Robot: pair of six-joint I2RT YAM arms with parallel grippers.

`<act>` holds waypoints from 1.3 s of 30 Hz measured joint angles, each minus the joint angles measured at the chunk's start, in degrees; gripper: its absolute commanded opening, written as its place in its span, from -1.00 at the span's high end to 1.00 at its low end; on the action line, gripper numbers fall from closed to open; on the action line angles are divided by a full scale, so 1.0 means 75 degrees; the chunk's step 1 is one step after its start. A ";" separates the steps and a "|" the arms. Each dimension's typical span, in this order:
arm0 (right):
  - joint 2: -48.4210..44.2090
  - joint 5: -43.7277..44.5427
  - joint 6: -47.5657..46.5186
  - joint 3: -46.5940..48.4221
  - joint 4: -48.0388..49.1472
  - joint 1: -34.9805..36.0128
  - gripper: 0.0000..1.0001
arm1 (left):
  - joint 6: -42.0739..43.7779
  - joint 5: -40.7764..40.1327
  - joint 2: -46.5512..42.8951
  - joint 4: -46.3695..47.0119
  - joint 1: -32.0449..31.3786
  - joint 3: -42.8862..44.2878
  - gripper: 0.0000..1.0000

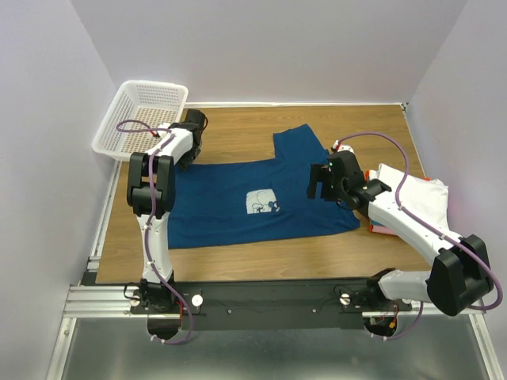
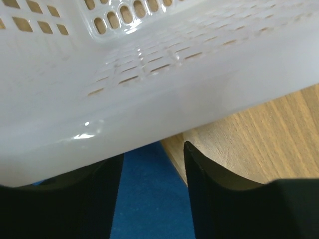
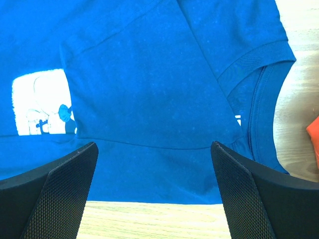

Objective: Fold and stack the t-shirts
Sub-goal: Fold the tshirt

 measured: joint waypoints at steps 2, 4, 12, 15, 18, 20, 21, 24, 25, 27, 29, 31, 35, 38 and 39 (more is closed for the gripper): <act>0.0000 0.0000 -0.0012 -0.0012 0.0000 0.0000 -1.00 | -0.0012 -0.0020 0.0067 -0.0050 0.0000 0.0047 -0.11; -0.0003 0.0000 -0.0026 -0.0029 0.0003 0.0000 -1.00 | -0.0009 -0.0038 0.0096 -0.0076 -0.0006 0.0067 -0.04; -0.0009 -0.0009 -0.0032 -0.0064 0.0050 0.0000 -1.00 | 0.0073 0.0006 0.0131 -0.0440 0.0003 0.0073 0.54; -0.0003 -0.0017 -0.0035 -0.0067 0.0070 0.0000 -1.00 | 0.0119 0.0012 0.0064 -0.0402 0.0012 -0.0038 0.68; 0.0038 -0.0023 -0.0035 -0.0064 0.0137 0.0000 -1.00 | 0.0189 0.0023 -0.0003 -0.0341 0.0020 -0.0149 0.94; 0.0090 -0.0015 -0.0035 -0.0052 0.0166 0.0000 -1.00 | 0.0256 0.0061 -0.0038 -0.0294 0.0026 -0.0192 1.00; 0.0178 0.0032 -0.0029 0.0015 0.0146 0.0000 -1.00 | 0.0309 0.0093 -0.0055 -0.0239 0.0032 -0.0227 1.00; 0.0676 0.0271 0.0038 0.0586 0.0085 -0.0055 -1.00 | 0.0498 0.0192 -0.0160 -0.0017 0.0041 -0.0405 1.00; 0.0842 0.0341 0.0050 0.0813 0.0102 -0.0087 -1.00 | 0.0580 0.0251 -0.0224 0.0096 0.0047 -0.0495 1.00; 0.1469 0.0458 0.0035 0.1603 0.0163 -0.0198 -1.00 | 0.0723 0.0335 -0.0321 0.0297 0.0055 -0.0667 1.00; 0.2092 0.0501 -0.0015 0.2398 0.0227 -0.0309 -1.00 | 0.0880 0.0440 -0.0434 0.0536 0.0061 -0.0854 1.00; 0.2833 0.0527 -0.0105 0.3261 0.0417 -0.0475 -1.00 | 0.1020 0.0568 -0.0580 0.0828 0.0070 -0.1099 1.00; 0.4564 0.0475 -0.0452 0.5272 0.0548 -0.0906 -1.00 | 0.1253 0.0761 -0.0723 0.1166 0.0093 -0.1349 1.00; 0.6070 0.0484 -0.0906 0.6720 0.0551 -0.1154 -1.00 | 0.1370 0.0845 -0.0758 0.1314 0.0099 -0.1411 1.00; 0.6353 0.0469 -0.1017 0.7026 0.0612 -0.1204 -0.99 | 0.1405 0.0868 -0.0775 0.1352 0.0096 -0.1431 1.00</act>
